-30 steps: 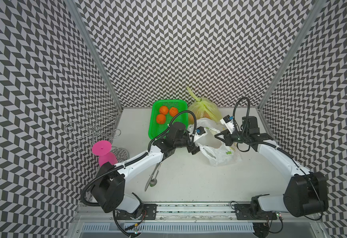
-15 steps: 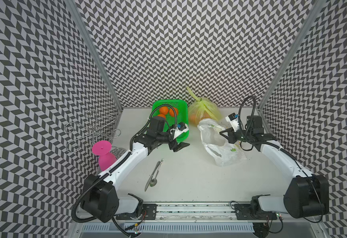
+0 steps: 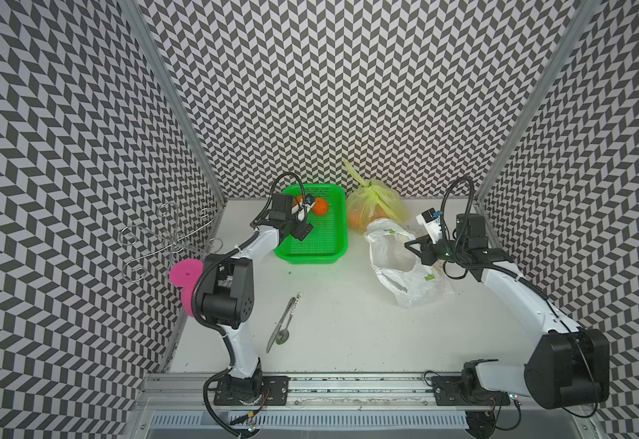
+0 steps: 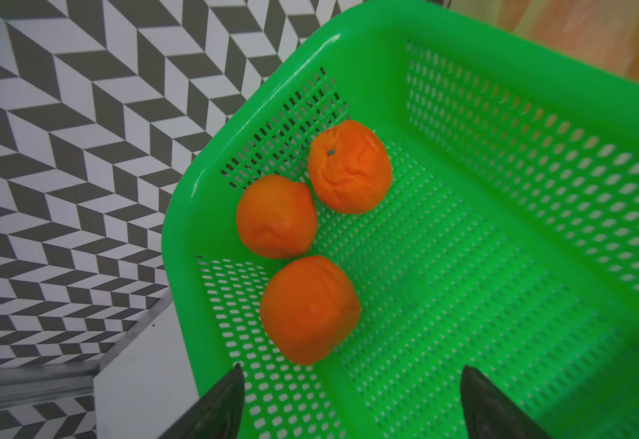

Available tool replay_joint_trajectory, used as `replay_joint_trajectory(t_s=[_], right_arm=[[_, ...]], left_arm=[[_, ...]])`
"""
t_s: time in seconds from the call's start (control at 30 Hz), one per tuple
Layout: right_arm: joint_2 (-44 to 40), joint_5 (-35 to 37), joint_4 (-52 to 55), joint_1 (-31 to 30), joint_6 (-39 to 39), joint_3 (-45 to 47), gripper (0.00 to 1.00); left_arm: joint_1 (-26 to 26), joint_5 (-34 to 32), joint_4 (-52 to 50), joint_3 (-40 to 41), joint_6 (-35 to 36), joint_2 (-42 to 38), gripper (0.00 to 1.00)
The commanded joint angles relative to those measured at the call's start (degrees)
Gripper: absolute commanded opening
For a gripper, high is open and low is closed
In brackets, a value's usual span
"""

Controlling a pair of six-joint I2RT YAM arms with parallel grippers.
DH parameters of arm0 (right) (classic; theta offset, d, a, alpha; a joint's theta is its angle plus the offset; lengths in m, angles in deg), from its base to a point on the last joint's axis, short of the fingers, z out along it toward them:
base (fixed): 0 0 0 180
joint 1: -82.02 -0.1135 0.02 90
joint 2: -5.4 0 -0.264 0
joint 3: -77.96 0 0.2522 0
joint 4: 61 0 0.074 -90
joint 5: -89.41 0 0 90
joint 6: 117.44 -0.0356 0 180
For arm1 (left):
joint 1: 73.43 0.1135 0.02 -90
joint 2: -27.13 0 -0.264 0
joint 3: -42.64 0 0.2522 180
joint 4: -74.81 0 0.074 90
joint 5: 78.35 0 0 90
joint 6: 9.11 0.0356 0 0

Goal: Place the oranges into plastic bags & tie knots
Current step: Pick up the orange from the basket.

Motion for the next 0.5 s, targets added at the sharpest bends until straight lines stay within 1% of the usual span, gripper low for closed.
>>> replay_joint_trajectory(t_s=[0.0,0.1,0.2,0.3,0.4,0.47], right_arm=[[-1.66,-0.93,-2.23,0.27,1.10,0.42,0.00],[-2.08,-0.49,-2.03,0.32,1.46,0.45,0.00],[-2.44,-0.56,-2.21,0.31,1.48,0.56,0.00],[-2.13,-0.82,-2.34,0.27,1.47,0.82,0.00],[-1.98,-0.76,-2.30,0.27,1.57,0.83,0.00],[-2.18,-0.82,-2.12,0.26,1.71,0.75,0.00]], left_arm=[[-0.36,-6.50,-1.59,-6.92,3.53,5.71,0.91],[-0.36,-8.35,-3.86,-11.57,3.19,11.03,0.91],[-0.44,-8.88,-4.20,-14.73,2.58,14.84,0.91],[-0.80,-10.97,-5.25,-18.10,2.37,18.13,0.91],[-1.06,-11.45,-5.47,-19.14,2.43,19.64,0.88],[-1.44,-11.21,-6.75,-19.55,2.30,20.00,0.83]])
